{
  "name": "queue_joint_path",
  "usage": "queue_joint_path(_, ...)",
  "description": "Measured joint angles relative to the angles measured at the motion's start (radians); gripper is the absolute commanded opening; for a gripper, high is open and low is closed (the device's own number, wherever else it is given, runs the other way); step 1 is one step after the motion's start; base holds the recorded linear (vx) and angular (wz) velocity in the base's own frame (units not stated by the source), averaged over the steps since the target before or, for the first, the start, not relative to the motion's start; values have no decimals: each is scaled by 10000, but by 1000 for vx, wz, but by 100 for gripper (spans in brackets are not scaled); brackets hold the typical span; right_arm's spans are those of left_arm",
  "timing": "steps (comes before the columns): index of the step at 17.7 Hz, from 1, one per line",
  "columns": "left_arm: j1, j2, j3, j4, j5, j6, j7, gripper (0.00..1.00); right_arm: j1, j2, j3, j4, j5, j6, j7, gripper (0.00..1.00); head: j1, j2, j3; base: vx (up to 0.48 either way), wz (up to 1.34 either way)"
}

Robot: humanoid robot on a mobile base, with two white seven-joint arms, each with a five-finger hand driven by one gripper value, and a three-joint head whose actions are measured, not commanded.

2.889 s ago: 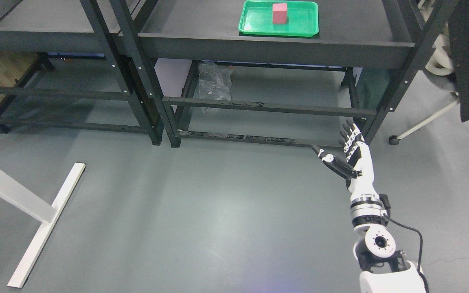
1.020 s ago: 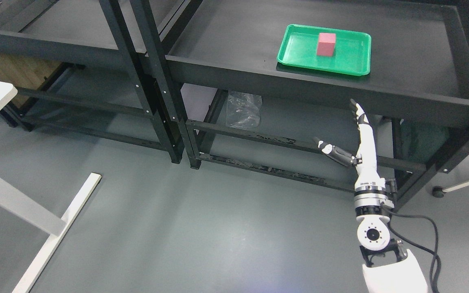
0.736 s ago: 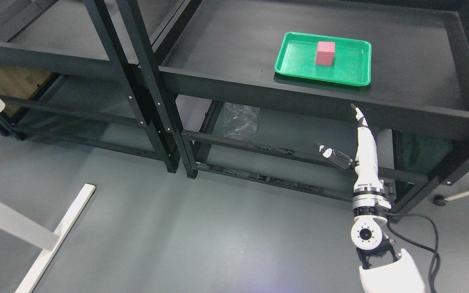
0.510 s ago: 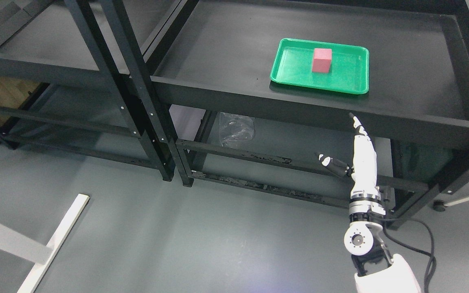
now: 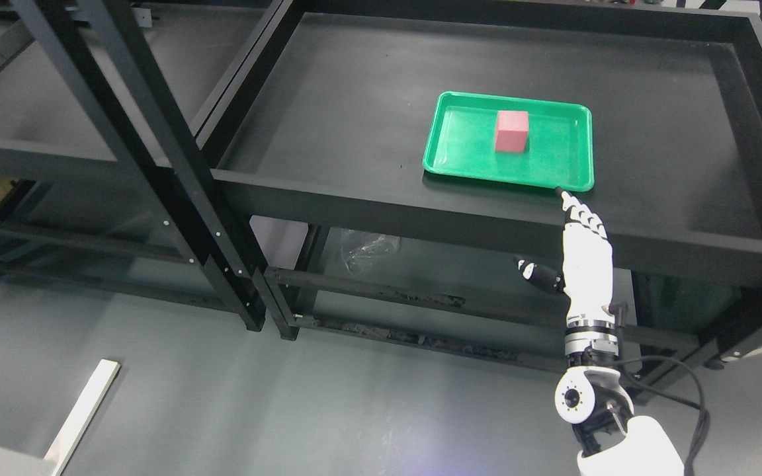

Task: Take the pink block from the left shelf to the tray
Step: 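Reach the right hand toward the pink block on the green tray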

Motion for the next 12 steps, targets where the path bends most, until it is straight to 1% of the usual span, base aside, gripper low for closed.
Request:
queue_joint_path(6, 0, 0, 0, 0, 0, 0, 0, 100, -200, -203, -248, -2, 1615, 12, 529, 99, 0, 0, 0, 222, -54)
queue_joint_path(9, 0, 0, 0, 0, 0, 0, 0, 100, -374, -29, -377, -15, 2568, 22, 573, 99, 0, 0, 0, 193, -24)
queue_joint_path(12, 0, 0, 0, 0, 0, 0, 0, 100, -509, 179, -387, -16, 3092, 244, 461, 99, 0, 0, 0, 177, 15)
